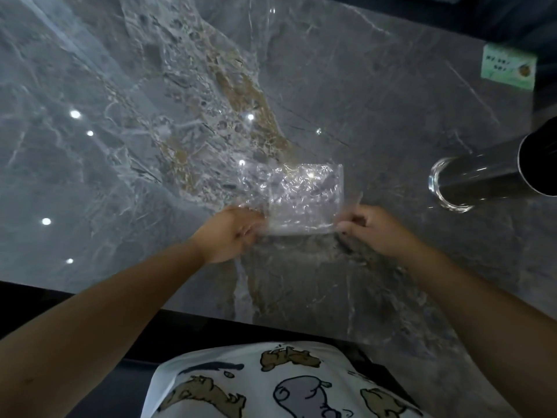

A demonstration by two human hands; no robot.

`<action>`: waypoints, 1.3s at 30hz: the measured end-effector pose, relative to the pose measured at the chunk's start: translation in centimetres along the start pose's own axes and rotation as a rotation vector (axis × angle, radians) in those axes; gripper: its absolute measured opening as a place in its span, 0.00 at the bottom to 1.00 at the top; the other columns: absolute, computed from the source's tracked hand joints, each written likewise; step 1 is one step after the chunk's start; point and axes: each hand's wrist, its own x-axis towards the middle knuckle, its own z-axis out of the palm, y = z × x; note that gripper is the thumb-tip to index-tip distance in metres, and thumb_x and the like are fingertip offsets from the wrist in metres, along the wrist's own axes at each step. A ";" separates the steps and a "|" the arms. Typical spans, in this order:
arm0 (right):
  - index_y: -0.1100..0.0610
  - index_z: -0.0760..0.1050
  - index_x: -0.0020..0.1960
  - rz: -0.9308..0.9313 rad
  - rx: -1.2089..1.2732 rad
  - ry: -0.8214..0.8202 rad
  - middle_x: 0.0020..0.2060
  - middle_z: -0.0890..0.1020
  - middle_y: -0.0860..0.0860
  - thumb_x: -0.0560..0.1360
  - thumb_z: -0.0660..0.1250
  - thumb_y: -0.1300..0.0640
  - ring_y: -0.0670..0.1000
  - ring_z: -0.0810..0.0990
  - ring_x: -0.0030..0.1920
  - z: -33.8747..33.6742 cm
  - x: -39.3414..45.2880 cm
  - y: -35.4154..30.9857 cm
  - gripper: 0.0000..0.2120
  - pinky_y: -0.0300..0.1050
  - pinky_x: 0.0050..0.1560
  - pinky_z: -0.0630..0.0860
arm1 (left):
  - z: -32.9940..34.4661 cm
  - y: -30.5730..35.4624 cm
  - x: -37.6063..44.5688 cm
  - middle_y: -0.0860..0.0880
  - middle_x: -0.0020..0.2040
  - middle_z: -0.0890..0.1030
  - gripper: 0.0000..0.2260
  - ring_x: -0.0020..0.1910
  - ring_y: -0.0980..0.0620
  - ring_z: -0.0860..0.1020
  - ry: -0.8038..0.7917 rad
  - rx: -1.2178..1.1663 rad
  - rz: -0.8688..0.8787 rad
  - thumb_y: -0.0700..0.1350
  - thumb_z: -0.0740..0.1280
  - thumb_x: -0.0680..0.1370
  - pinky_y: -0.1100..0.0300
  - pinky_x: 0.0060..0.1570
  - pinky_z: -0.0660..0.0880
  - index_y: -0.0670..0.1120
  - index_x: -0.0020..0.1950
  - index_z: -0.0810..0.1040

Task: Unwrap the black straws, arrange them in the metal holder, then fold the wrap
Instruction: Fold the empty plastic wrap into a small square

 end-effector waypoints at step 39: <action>0.54 0.72 0.57 0.217 -0.313 0.541 0.47 0.82 0.55 0.77 0.62 0.52 0.59 0.80 0.46 3.0 2.3 -2.8 0.11 0.54 0.46 0.78 | 5.4 1.0 4.9 0.45 0.79 0.39 0.30 0.77 0.43 0.34 -0.127 0.779 0.007 0.62 0.38 0.80 0.40 0.74 0.39 0.48 0.77 0.37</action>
